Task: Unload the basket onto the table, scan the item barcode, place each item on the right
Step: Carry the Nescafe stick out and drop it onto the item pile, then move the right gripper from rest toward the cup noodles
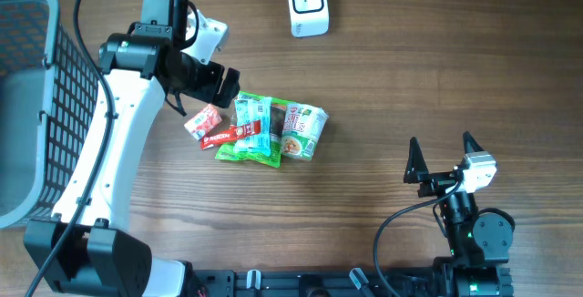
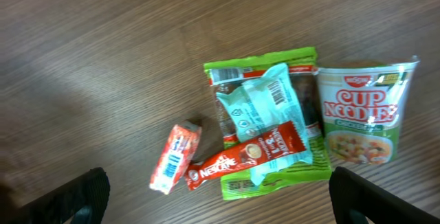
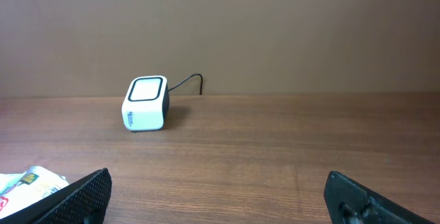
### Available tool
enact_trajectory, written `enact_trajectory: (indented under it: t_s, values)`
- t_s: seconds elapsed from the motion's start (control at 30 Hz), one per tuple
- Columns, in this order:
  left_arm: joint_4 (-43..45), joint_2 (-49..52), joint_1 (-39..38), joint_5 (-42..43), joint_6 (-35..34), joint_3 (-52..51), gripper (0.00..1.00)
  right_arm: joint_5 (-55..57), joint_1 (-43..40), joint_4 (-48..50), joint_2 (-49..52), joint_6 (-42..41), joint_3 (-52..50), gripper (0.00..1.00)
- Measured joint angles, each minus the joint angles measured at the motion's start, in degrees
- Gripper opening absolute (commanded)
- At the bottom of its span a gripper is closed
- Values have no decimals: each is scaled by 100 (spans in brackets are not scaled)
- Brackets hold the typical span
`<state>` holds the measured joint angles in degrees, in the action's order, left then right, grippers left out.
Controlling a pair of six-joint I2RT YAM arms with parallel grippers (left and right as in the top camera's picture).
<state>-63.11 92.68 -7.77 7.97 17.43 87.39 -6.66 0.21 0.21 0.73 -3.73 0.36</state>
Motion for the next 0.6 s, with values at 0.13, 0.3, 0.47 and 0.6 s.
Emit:
enact_trajectory:
  t_s: [0.13,0.3,0.47,0.6]
  values:
    - [0,0,0,-92,0,0,100,0,0,0,0,0,0,100]
    - [0,0,0,-131,0,0,100,-4,0,17,0,0,0,100]
    - [0,0,0,-131,0,0,100,-24,0,22,0,0,0,100]
    - [0,0,0,-131,0,0,100,-188,0,22,0,0,0,100]
